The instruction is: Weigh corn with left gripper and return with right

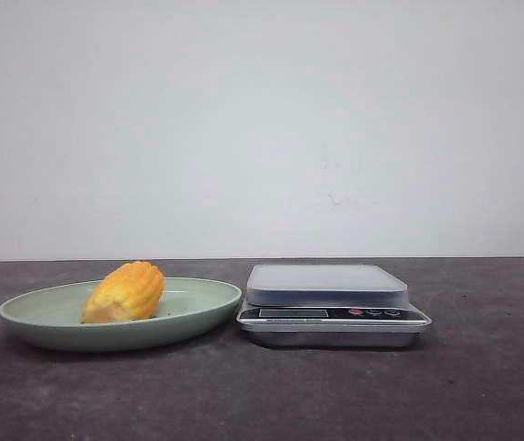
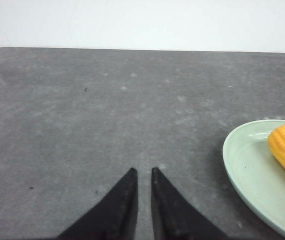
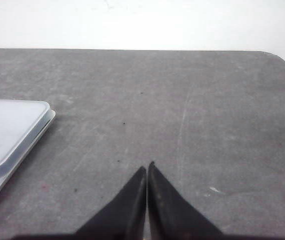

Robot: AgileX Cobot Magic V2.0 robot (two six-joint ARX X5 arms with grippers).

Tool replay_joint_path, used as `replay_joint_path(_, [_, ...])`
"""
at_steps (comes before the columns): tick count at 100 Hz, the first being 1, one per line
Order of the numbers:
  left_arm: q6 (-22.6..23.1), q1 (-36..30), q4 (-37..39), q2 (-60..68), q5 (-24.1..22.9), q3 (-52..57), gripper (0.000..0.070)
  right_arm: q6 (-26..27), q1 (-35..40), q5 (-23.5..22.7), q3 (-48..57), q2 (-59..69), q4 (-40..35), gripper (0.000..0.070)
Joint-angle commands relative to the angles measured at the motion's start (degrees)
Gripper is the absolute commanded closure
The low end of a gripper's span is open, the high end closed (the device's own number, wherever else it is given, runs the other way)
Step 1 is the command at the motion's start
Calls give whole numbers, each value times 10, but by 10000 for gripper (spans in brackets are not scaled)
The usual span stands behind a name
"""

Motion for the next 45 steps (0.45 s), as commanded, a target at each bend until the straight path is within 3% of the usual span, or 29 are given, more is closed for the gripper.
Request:
replay_joint_path(1, [-2,1,-2,0,-1,-10,700,5,1,0,-2,0,6,700])
replay_joint_path(45, [-2,-4,-2,0,-1,-10,700,5,1,0,-2,0,6,700])
